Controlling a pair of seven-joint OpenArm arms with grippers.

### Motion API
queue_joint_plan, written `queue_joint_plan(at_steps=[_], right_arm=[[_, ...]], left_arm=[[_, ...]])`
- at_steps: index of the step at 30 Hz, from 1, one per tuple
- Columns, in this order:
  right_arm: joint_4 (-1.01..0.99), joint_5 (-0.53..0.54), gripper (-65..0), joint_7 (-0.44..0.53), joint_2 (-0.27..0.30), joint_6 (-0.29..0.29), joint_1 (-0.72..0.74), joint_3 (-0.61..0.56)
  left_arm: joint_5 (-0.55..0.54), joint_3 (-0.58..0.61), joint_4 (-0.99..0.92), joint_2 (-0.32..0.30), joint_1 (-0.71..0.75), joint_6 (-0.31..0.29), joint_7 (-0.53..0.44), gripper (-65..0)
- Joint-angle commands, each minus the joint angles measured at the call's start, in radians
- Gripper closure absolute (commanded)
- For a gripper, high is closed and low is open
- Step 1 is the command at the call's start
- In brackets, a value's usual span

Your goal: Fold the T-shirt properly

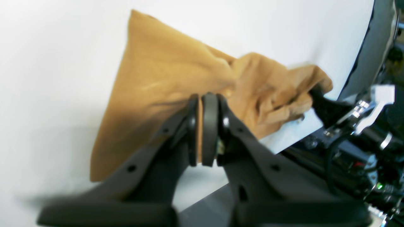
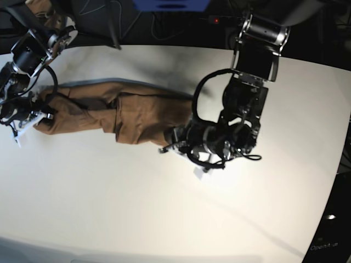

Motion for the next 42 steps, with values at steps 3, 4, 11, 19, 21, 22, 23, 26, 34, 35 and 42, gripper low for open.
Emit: queue_joint_plan(at_steps=[3, 4, 11, 19, 21, 22, 23, 26, 34, 35, 42], right_arm=[[0.004, -0.02, -5.9, -0.024, 0.006, -0.001, 0.009, -0.003], [0.004, -0.02, -5.9, -0.024, 0.006, -0.001, 0.009, -0.003], [0.004, -0.02, -5.9, -0.024, 0.006, -0.001, 0.009, -0.003], [0.005, -0.02, -5.9, -0.024, 0.006, -0.001, 0.009, -0.003], [0.005, -0.02, -5.9, -0.024, 0.007, -0.001, 0.009, -0.003], [0.005, -0.02, -5.9, -0.024, 0.007, -0.001, 0.009, -0.003], [0.005, -0.02, -5.9, -0.024, 0.007, -0.001, 0.009, -0.003], [0.005, -0.02, -5.9, -0.024, 0.016, -0.001, 0.009, -0.003], [0.005, -0.02, -5.9, -0.034, 0.043, -0.001, 0.025, -0.003], [0.007, -0.02, -5.9, -0.047, 0.043, -0.001, 0.026, -0.003], [0.212, -0.017, -5.9, -0.058, 0.026, -0.001, 0.031, -0.07]], left_arm=[[0.05, -0.001, 0.017, 0.001, -0.031, -0.001, -0.006, -2.2], [0.07, -0.001, 0.017, 0.002, -0.031, -0.001, -0.006, -2.2], [0.176, 0.002, 0.015, 0.038, -0.029, -0.007, -0.006, -2.2], [0.208, 0.072, -0.08, 0.041, -0.031, -0.009, -0.058, -2.2], [0.208, 0.089, -0.114, 0.039, -0.031, -0.009, -0.077, -2.2], [0.208, 0.091, -0.129, 0.039, -0.031, -0.009, -0.084, -2.2], [0.208, 0.094, -0.141, 0.039, -0.031, -0.009, -0.094, -2.2], [0.208, 0.094, -0.151, 0.038, -0.031, -0.006, -0.104, -2.2], [0.208, 0.089, -0.151, 0.021, -0.028, -0.003, -0.1, -2.2], [0.208, 0.089, -0.151, 0.021, -0.025, -0.003, -0.1, -2.2], [0.206, 0.089, -0.149, -0.001, -0.006, -0.003, -0.097, -2.2]])
